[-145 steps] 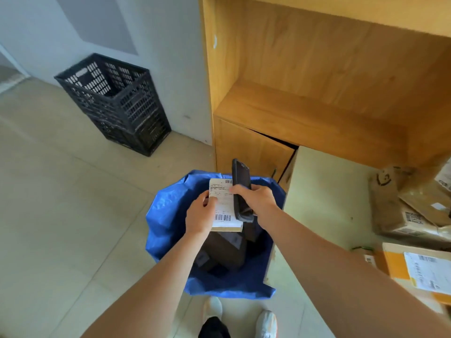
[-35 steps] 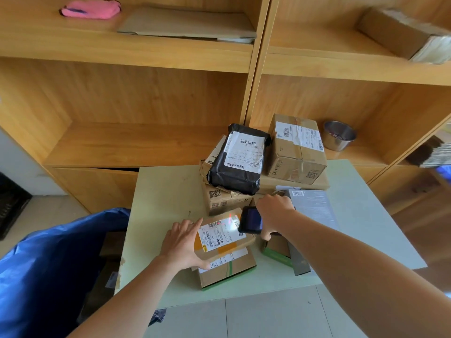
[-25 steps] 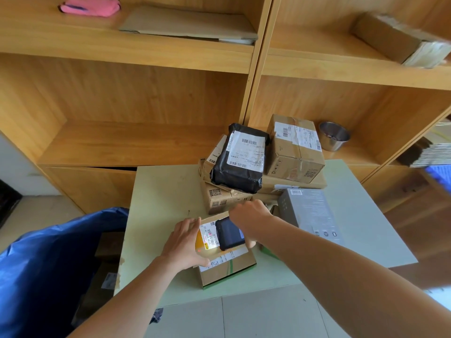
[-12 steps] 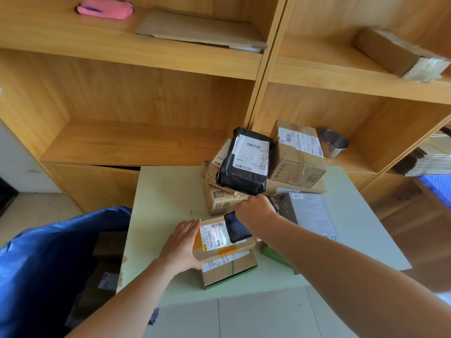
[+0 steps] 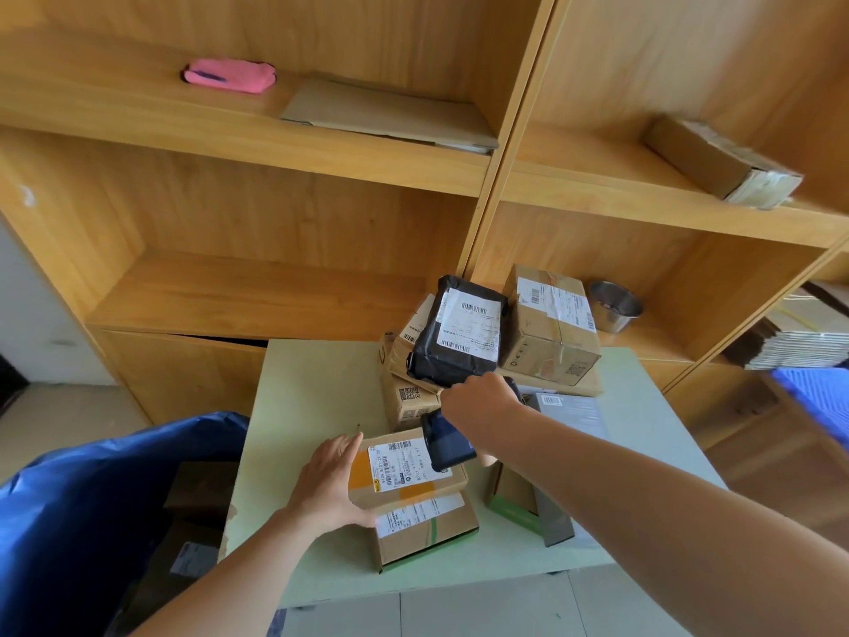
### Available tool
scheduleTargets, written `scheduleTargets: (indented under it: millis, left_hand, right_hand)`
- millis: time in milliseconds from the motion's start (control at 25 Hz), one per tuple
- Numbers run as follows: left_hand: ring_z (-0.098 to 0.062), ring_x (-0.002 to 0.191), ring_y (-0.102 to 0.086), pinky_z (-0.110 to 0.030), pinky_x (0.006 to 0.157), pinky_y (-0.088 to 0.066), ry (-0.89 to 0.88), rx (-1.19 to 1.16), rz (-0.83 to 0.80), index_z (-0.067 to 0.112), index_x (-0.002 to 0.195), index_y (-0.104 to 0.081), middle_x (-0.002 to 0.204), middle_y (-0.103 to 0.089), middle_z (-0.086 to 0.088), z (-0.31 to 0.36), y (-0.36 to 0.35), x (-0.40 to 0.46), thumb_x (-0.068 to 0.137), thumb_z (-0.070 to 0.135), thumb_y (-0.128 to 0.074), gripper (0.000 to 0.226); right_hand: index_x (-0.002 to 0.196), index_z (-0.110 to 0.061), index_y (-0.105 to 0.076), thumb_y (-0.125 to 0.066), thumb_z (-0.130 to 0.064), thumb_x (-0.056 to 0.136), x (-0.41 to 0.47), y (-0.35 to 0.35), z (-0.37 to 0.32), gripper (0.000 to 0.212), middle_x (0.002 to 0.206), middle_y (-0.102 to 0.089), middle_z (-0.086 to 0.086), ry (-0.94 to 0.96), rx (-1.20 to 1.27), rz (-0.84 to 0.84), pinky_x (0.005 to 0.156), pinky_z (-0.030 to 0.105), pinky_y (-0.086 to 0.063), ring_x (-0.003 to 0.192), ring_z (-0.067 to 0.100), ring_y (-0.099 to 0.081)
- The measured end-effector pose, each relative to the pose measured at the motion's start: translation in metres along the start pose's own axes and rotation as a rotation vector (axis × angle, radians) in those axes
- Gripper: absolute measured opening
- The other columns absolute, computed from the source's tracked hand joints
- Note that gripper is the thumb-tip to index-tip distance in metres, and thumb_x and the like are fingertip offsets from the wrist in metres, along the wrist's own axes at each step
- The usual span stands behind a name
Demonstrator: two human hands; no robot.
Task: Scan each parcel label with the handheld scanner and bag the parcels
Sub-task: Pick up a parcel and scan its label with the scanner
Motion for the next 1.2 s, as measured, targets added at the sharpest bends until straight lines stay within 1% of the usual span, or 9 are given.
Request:
scheduleTargets:
  millis: [400,520,640,760,840,920,960,1040,1200]
  left_hand:
    - [-0.02,0.15,-0.006,-0.044,0.118,-0.021,0.107,-0.014,-0.031,0.027,0.157,0.004,0.164,-0.006,0.001,-0.023,-0.007,-0.005,0.053,0.074,-0.076,0.139]
    - [-0.021,0.151,-0.005,-0.045,0.119,-0.02,0.12,-0.058,-0.069,0.027,0.157,0.007,0.165,-0.003,0.002,-0.02,-0.012,-0.003,0.053,0.073,-0.078,0.142]
    - [-0.024,0.151,-0.01,-0.048,0.119,-0.023,0.288,-0.414,-0.107,0.026,0.158,0.007,0.165,-0.002,-0.001,-0.024,-0.022,-0.001,0.054,0.073,-0.079,0.143]
    - [-0.028,0.144,-0.032,-0.045,0.115,-0.032,0.512,-0.813,-0.015,0.02,0.159,-0.005,0.161,-0.022,-0.008,-0.037,-0.029,-0.003,0.072,0.067,-0.071,0.119]
    - [-0.027,0.136,-0.045,-0.041,0.111,-0.037,0.548,-0.803,0.017,0.018,0.156,-0.024,0.153,-0.041,-0.006,-0.04,-0.03,-0.008,0.09,0.055,-0.06,0.084]
    - [-0.02,0.117,-0.061,-0.035,0.1,-0.047,0.527,-0.756,0.086,0.024,0.132,-0.056,0.13,-0.064,0.001,-0.043,-0.029,-0.012,0.097,0.043,-0.052,0.041]
    - [-0.014,0.106,-0.065,-0.03,0.09,-0.051,0.507,-0.761,0.113,0.028,0.116,-0.064,0.115,-0.071,0.006,-0.039,-0.026,-0.014,0.098,0.036,-0.051,0.024]
    - [-0.009,0.094,-0.068,-0.024,0.08,-0.052,0.507,-0.804,0.15,0.03,0.102,-0.068,0.1,-0.073,0.01,-0.033,-0.021,-0.019,0.099,0.03,-0.05,0.018]
    - [-0.015,0.095,-0.068,-0.037,0.086,-0.055,0.57,-0.861,0.215,0.025,0.111,-0.07,0.105,-0.074,0.004,-0.036,-0.016,-0.02,0.09,0.042,-0.049,0.034]
  right_hand:
    - [0.121,-0.01,-0.065,-0.067,-0.015,0.097,0.0,-0.004,0.011,0.025,0.116,-0.07,0.004,-0.023,-0.007,-0.054,0.075,0.034,-0.044,0.108,0.027,-0.067]
    - [0.118,-0.01,-0.063,-0.079,-0.023,0.086,0.006,-0.016,0.01,0.038,0.108,-0.067,0.003,-0.04,0.144,-0.096,0.076,0.033,-0.046,0.105,0.026,-0.067]
    - [0.112,-0.015,-0.058,-0.088,-0.04,0.068,0.02,-0.058,-0.006,0.059,0.092,-0.06,-0.002,-0.083,0.508,-0.207,0.068,0.028,-0.05,0.087,0.02,-0.063]
    - [0.107,-0.018,-0.057,-0.087,-0.046,0.065,0.036,-0.114,-0.018,0.059,0.086,-0.06,-0.005,-0.21,0.887,-0.249,0.055,0.019,-0.043,0.072,0.01,-0.057]
    - [0.108,-0.019,-0.06,-0.089,-0.047,0.065,0.042,-0.143,-0.022,0.059,0.088,-0.062,-0.004,-0.302,1.059,-0.255,0.052,0.018,-0.042,0.072,0.008,-0.059]
    - [0.101,-0.021,-0.058,-0.09,-0.044,0.068,0.047,-0.161,-0.025,0.051,0.087,-0.063,-0.004,-0.381,1.227,-0.233,0.051,0.018,-0.043,0.071,0.007,-0.06]
    - [0.096,-0.021,-0.056,-0.089,-0.041,0.07,0.05,-0.166,-0.025,0.046,0.086,-0.063,-0.004,-0.419,1.298,-0.217,0.052,0.017,-0.043,0.071,0.007,-0.06]
    - [0.094,-0.017,-0.06,-0.089,-0.039,0.073,0.055,-0.173,-0.027,0.042,0.084,-0.065,-0.002,-0.466,1.408,-0.217,0.051,0.017,-0.044,0.069,0.009,-0.062]
    - [0.091,-0.012,-0.061,-0.09,-0.039,0.072,0.058,-0.171,-0.024,0.044,0.084,-0.068,0.003,-0.513,1.504,-0.231,0.055,0.02,-0.048,0.07,0.013,-0.065]
Point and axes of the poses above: each hand's wrist, its own x-axis towards the middle knuckle, its own y-axis out of the back of the hand, z = x × y, the point moved 8 cm from there along x, towards the middle knuckle
